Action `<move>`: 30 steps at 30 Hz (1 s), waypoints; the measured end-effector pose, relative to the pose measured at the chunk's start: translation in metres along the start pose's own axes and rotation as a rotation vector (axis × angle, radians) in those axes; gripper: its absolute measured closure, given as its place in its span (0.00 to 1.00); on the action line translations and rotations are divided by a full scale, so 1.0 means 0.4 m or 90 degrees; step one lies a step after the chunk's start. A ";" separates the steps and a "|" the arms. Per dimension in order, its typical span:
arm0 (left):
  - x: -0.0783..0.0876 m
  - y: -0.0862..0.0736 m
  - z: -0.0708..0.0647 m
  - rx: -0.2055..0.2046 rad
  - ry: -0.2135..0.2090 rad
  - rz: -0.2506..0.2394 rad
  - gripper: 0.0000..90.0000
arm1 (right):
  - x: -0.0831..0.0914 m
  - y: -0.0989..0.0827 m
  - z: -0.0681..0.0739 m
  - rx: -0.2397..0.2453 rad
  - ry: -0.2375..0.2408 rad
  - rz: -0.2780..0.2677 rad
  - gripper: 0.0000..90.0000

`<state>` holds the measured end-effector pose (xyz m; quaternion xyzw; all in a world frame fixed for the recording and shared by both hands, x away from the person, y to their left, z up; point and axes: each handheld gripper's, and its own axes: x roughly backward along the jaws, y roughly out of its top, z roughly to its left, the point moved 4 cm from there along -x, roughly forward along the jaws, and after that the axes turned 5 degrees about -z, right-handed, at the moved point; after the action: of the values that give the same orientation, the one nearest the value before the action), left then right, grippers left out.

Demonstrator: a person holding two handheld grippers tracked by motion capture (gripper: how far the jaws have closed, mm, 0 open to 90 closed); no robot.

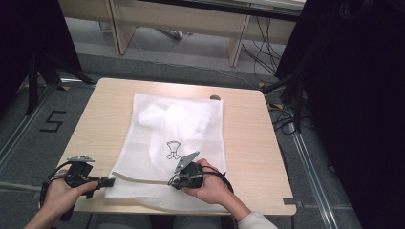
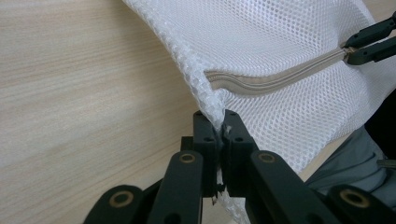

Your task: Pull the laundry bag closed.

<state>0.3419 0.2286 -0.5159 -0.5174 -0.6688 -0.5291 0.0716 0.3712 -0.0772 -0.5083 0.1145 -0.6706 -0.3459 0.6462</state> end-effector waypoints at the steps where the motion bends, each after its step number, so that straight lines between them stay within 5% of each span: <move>1: 0.000 0.000 0.000 0.001 0.000 -0.001 0.95 | 0.001 -0.002 0.000 -0.005 -0.002 -0.001 0.92; 30: 0.001 0.000 0.000 0.003 0.001 0.004 0.95 | 0.038 -0.025 -0.013 -0.012 -0.008 -0.012 0.92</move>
<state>0.3418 0.2287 -0.5155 -0.5190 -0.6682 -0.5278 0.0748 0.3713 -0.0953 -0.5029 0.1121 -0.6703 -0.3591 0.6396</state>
